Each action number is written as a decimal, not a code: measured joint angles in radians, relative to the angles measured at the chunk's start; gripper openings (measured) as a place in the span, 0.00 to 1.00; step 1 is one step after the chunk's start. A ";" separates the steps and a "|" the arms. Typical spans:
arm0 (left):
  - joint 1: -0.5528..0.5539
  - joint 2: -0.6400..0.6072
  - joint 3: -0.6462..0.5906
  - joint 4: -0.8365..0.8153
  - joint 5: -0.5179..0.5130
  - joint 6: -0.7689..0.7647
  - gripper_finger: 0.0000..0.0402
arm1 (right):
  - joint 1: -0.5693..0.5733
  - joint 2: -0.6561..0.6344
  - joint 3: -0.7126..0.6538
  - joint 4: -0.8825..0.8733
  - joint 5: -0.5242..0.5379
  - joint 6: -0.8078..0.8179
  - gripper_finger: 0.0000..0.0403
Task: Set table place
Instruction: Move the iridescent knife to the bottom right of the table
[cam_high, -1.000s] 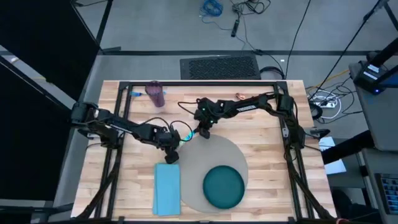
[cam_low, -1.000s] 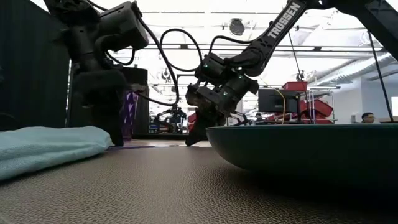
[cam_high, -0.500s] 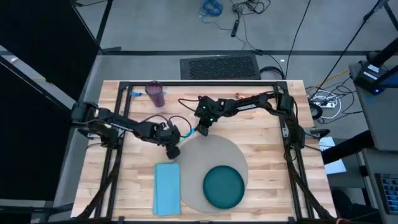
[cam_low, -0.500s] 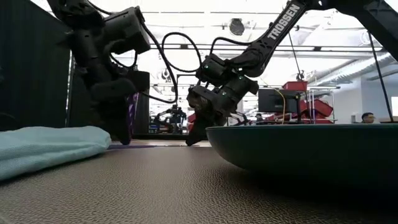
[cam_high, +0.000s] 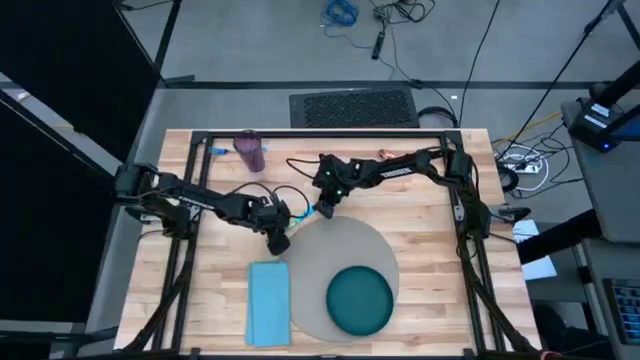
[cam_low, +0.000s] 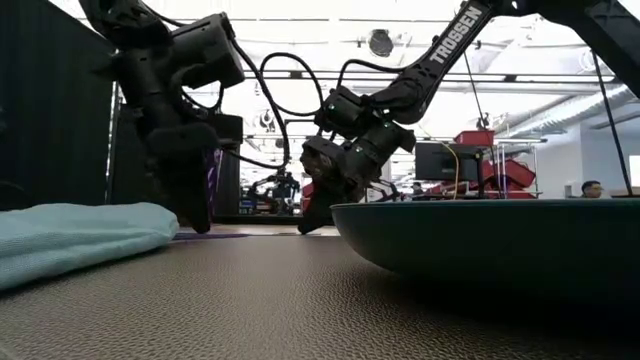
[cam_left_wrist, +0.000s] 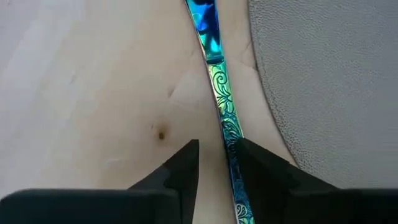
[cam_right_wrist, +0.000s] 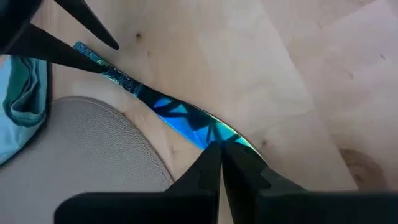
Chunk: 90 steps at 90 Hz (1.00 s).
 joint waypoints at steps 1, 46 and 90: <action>0.001 -0.003 0.003 -0.004 0.000 0.000 0.24 | 0.000 0.000 0.000 0.000 0.000 0.000 0.00; 0.003 0.010 0.091 -0.049 0.020 0.071 0.24 | 0.002 -0.003 0.002 -0.033 -0.005 0.049 0.00; -0.002 0.061 0.091 -0.086 0.020 0.072 0.24 | 0.002 -0.003 0.002 -0.031 -0.003 0.064 0.00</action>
